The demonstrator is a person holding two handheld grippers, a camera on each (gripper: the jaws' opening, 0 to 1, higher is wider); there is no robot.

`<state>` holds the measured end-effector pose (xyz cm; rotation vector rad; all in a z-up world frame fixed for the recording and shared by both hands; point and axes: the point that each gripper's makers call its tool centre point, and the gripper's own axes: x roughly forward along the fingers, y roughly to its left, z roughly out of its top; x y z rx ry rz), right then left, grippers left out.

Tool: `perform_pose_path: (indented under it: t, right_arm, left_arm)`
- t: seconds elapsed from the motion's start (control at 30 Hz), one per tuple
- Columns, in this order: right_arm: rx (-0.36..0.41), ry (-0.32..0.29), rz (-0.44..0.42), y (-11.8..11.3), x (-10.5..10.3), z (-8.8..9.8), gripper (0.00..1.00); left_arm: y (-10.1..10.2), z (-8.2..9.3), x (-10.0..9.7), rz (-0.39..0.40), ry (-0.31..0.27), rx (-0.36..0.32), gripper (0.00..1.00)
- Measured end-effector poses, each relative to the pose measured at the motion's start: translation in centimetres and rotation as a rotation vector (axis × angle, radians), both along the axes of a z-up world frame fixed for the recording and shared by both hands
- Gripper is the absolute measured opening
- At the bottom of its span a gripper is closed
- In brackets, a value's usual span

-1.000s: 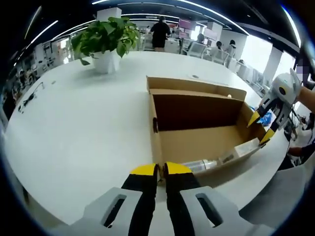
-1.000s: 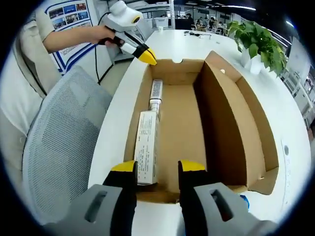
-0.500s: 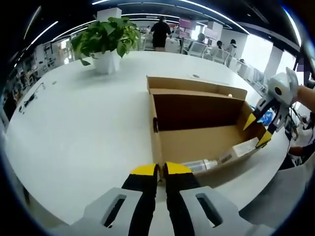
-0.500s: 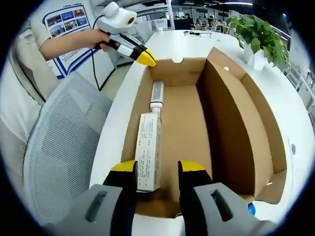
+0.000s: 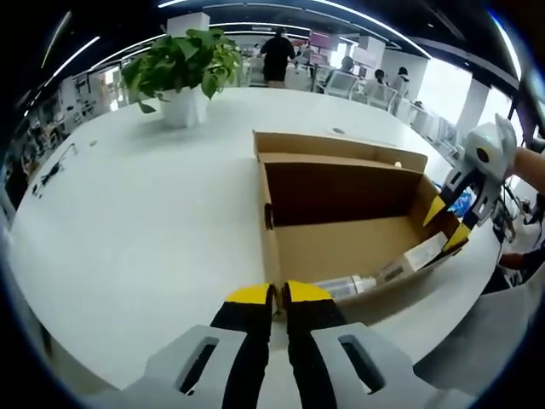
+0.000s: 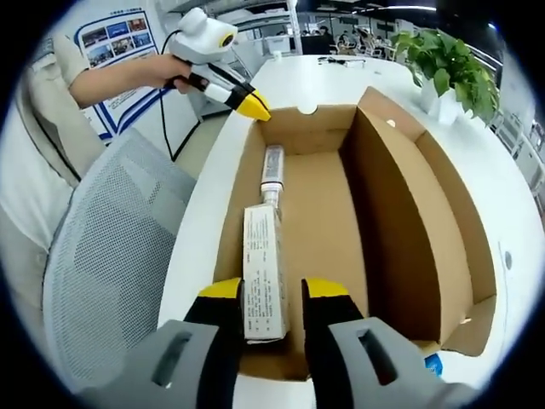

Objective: Operate the shoe box by opening the lid, removing the specified soft item, and placing it in the target area until the item is outside and the box remains undamaged.

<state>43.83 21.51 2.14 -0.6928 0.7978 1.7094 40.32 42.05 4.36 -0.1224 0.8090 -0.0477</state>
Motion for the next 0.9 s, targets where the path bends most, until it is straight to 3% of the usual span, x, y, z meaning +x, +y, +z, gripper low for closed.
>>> perform_pose_path:
  t: [0.57, 0.9]
  right_arm:
    - [-0.028, -0.042, 0.027, -0.1, -0.4, -0.7, 0.16]
    - [0.001, -0.043, 0.009, 0.0, -0.3, 0.6, 0.15]
  left_arm:
    - [0.0, -0.1, 0.0, 0.003, 0.003, 0.002, 0.03]
    - [0.0, -0.1, 0.0, 0.002, 0.009, 0.003, 0.03]
